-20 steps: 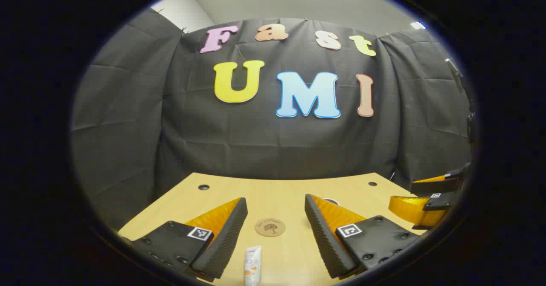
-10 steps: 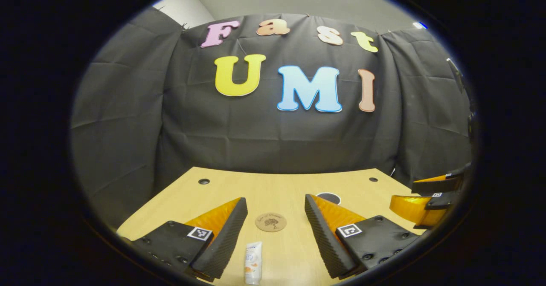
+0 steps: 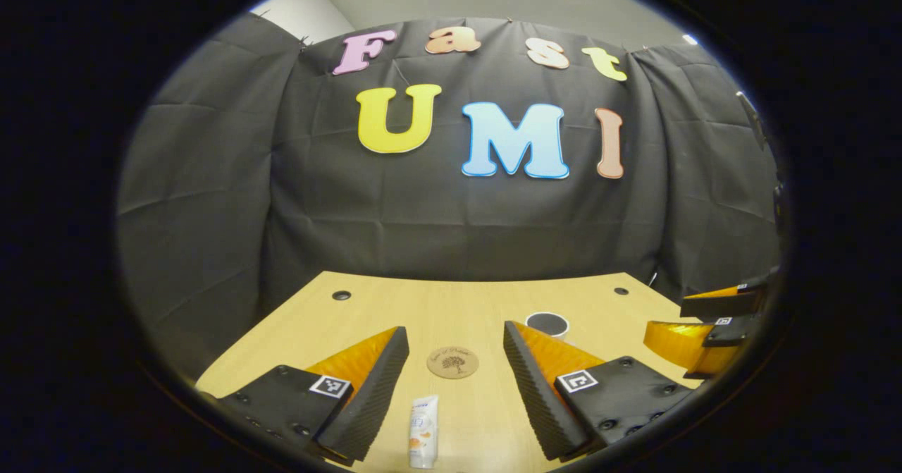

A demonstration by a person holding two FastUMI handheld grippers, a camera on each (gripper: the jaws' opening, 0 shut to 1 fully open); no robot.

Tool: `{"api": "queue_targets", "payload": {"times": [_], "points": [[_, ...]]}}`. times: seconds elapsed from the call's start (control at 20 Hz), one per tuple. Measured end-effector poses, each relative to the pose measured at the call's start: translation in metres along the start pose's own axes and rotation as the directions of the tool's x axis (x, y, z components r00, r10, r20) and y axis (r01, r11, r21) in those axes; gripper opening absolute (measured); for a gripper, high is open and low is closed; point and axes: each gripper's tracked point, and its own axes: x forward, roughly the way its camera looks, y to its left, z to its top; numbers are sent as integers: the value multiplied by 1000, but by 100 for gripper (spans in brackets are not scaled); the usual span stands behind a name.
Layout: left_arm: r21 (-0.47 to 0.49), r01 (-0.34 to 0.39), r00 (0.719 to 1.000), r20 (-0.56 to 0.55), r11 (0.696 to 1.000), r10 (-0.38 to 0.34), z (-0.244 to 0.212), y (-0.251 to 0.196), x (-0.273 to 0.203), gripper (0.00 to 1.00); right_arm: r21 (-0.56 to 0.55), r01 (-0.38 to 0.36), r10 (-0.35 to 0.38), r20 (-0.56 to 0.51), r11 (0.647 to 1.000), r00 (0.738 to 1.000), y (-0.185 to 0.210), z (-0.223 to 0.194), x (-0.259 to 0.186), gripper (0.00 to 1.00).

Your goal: Put the toothbrush and toothpaste on the desktop into the cup, then pick up the cup and place it on the coaster on the desktop.

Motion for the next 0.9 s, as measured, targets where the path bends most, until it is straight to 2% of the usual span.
{"api": "queue_targets", "payload": {"times": [0.15, 0.4, 0.65, 0.7, 0.75, 0.9], "points": [[-13, 31, 998, -47, 999, -31, -13, -6, 4, 91, 3, -6, 6, -41, 1000, 999, 3, -9, 6, 92], [-20, 7, 977, -213, 1000, -11, -57, 5, 21, 91, 28, -22, 26, -147, 999, 989, 12, -37, 15, 92], [-64, -31, 915, -404, 997, 2, -107, 17, 37, 91, 35, -44, 52, -258, 998, 965, 21, -66, 25, 92], [-67, -36, 901, -434, 997, 3, -116, 17, 41, 94, 34, -50, 57, -281, 998, 958, 23, -72, 30, 92], [-63, -42, 888, -460, 997, 8, -123, 21, 42, 91, 32, -56, 64, -304, 998, 951, 25, -76, 32, 92], [-40, -54, 841, -541, 998, 24, -144, 33, 45, 91, 33, -67, 74, -366, 997, 928, 29, -93, 43, 92]]}}
